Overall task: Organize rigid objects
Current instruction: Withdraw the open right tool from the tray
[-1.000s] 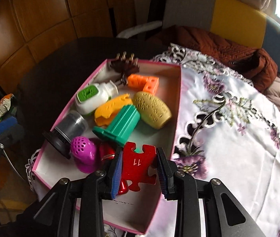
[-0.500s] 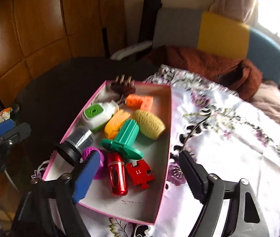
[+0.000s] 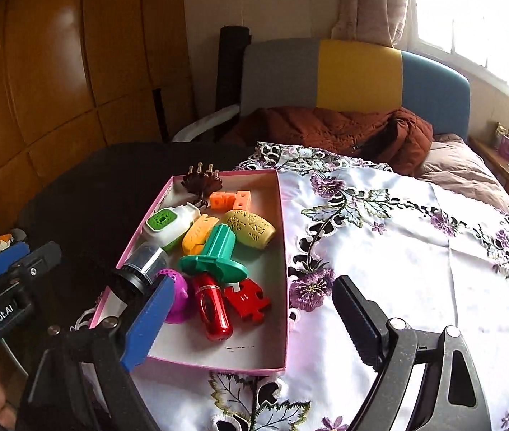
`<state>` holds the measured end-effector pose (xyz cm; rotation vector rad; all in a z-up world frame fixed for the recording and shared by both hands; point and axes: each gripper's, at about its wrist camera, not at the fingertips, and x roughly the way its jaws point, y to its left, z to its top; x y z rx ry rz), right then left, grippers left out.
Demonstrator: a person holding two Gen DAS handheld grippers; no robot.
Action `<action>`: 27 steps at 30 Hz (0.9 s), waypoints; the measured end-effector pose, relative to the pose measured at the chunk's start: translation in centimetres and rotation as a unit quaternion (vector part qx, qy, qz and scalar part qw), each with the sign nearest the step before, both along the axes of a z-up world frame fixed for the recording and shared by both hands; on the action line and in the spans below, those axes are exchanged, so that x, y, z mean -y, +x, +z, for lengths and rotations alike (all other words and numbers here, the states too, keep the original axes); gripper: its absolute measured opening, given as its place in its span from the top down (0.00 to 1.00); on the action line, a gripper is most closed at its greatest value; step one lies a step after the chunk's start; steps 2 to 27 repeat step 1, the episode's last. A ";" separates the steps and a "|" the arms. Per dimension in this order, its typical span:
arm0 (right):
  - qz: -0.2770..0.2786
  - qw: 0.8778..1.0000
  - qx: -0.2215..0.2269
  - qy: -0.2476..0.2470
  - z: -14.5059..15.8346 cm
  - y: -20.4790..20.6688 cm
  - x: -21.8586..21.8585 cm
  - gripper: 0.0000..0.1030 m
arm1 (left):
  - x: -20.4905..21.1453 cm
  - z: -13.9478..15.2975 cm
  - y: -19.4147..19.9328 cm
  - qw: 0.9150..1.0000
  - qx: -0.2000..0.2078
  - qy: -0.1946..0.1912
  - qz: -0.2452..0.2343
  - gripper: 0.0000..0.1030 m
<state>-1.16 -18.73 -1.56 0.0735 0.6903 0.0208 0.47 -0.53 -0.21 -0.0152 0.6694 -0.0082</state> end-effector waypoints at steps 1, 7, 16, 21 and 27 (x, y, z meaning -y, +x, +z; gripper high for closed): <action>-0.002 1.000 0.003 -0.001 0.1 0.0 0.0 0.13 | 0.0 0.0 0.1 1.000 -0.004 -0.004 -0.003 0.46; -0.002 1.000 0.003 -0.001 0.1 0.0 0.0 0.13 | 0.0 0.0 0.1 1.000 -0.004 -0.004 -0.003 0.46; -0.002 1.000 0.003 -0.001 0.1 0.0 0.0 0.13 | 0.0 0.0 0.1 1.000 -0.004 -0.004 -0.003 0.46; -0.002 1.000 0.003 -0.001 0.1 0.0 0.0 0.13 | 0.0 0.0 0.1 1.000 -0.004 -0.004 -0.003 0.46; -0.002 1.000 0.003 -0.001 0.1 0.0 0.0 0.13 | 0.0 0.0 0.1 1.000 -0.004 -0.004 -0.003 0.46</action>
